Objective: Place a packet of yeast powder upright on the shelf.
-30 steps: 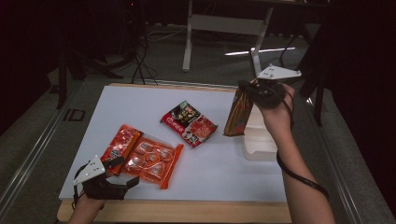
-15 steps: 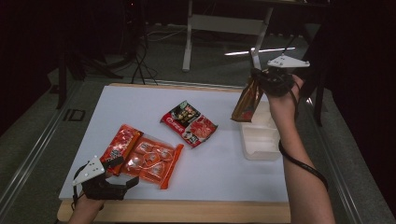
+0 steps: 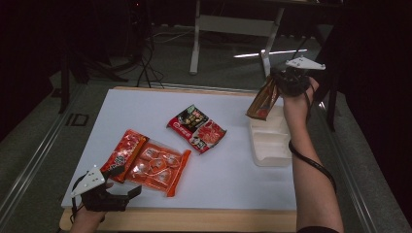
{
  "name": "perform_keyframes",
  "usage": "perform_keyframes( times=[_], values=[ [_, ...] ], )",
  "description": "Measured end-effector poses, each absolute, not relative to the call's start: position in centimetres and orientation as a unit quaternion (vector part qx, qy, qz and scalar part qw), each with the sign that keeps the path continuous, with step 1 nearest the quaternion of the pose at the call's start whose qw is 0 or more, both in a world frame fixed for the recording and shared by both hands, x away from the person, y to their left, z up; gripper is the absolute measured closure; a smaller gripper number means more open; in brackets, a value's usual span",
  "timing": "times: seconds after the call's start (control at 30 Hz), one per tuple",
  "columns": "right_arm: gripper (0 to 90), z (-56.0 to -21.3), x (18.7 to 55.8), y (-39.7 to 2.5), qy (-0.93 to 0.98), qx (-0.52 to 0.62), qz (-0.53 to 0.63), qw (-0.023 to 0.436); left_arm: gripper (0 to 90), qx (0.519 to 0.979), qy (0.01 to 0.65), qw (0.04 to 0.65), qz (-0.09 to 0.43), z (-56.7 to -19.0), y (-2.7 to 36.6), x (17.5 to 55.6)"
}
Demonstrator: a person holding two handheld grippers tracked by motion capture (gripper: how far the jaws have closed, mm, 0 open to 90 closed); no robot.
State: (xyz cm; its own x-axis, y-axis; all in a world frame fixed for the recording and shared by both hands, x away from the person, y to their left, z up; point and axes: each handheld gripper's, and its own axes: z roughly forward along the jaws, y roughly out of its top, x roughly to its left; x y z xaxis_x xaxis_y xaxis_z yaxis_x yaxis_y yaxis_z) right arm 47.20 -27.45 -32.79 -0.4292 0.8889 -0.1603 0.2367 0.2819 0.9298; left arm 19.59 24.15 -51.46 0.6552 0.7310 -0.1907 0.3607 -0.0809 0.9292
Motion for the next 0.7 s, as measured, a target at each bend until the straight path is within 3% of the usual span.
perform_keyframes(
  times=[0.7],
  values=[
    [87.4,-35.0,51.6,-28.4,0.714,0.401,0.424,0.386,4.3,0.706,0.405,0.554,0.175,-51.5,24.8,18.2]
  ],
)
